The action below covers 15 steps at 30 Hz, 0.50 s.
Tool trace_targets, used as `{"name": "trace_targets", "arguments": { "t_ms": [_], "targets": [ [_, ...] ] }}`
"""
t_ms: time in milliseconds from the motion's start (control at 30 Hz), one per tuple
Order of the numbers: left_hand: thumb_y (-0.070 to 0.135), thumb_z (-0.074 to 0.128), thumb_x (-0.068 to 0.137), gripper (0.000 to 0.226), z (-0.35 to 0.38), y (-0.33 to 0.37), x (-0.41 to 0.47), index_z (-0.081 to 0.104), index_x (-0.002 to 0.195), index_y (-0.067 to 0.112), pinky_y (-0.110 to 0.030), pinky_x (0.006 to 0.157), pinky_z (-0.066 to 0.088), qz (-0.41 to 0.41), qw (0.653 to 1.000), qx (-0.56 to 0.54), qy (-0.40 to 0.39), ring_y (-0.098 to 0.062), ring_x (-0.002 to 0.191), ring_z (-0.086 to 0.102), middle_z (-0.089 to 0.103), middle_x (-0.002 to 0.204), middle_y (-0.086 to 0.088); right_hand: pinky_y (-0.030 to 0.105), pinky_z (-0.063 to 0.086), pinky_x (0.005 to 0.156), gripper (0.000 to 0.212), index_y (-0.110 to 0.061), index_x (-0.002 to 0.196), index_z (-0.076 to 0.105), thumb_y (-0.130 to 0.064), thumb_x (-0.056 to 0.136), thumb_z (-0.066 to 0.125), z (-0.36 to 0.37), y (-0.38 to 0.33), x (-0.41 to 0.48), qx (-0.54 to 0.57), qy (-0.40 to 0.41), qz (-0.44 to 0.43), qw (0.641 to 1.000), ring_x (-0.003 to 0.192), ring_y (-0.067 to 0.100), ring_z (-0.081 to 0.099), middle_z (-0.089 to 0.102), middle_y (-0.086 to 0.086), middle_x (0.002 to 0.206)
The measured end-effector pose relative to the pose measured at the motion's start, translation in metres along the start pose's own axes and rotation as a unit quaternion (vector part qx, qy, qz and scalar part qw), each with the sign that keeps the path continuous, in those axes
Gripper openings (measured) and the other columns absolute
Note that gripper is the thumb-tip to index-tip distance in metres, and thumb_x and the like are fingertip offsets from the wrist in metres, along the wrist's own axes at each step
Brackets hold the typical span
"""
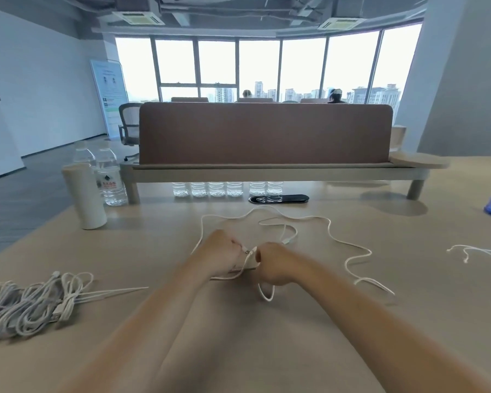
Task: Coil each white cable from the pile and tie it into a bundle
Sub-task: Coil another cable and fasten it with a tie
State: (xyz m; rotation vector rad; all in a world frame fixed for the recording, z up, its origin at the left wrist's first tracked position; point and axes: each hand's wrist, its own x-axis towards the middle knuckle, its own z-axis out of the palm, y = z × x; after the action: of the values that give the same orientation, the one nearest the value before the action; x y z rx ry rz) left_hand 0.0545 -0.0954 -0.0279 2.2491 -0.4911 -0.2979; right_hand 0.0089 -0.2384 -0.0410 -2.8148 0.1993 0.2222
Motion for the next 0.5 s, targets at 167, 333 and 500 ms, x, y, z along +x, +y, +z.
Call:
{"name": "trace_targets", "arguments": {
  "t_ms": [167,333,500],
  "targets": [
    [0.019,0.056,0.071,0.024,0.010,-0.006,0.003,0.067,0.056,0.035,-0.030,0.063,0.051,-0.003,0.987,0.158,-0.027,-0.026,0.071,0.061,0.068,0.079,0.003,0.032,0.042,0.059,0.023,-0.010,0.077,0.061,-0.030,0.083,0.069,-0.003,0.006,-0.004,0.016,-0.001,-0.028,0.999,0.075,0.027,0.056,0.063,0.011,0.085],
    [0.012,0.059,0.086,0.020,0.023,-0.006,0.000,0.062,0.071,0.024,-0.026,0.052,0.037,0.018,0.975,0.220,-0.011,-0.021,0.080,0.062,0.066,0.086,0.003,0.031,0.031,0.052,0.039,-0.017,0.055,0.043,-0.031,0.082,0.069,0.001,0.007,-0.005,0.049,0.009,-0.020,0.999,0.064,0.022,0.044,0.046,0.005,0.063],
    [0.012,0.056,0.076,0.015,0.011,-0.014,0.007,0.058,0.061,0.013,-0.029,0.059,0.043,-0.003,0.988,0.145,0.057,-0.035,0.079,0.065,0.067,0.072,0.003,0.029,0.037,0.054,0.034,-0.009,0.062,0.053,-0.031,0.081,0.071,0.003,0.010,-0.002,0.031,0.005,0.016,0.999,0.060,0.026,0.050,0.056,0.010,0.067]
  ]
}}
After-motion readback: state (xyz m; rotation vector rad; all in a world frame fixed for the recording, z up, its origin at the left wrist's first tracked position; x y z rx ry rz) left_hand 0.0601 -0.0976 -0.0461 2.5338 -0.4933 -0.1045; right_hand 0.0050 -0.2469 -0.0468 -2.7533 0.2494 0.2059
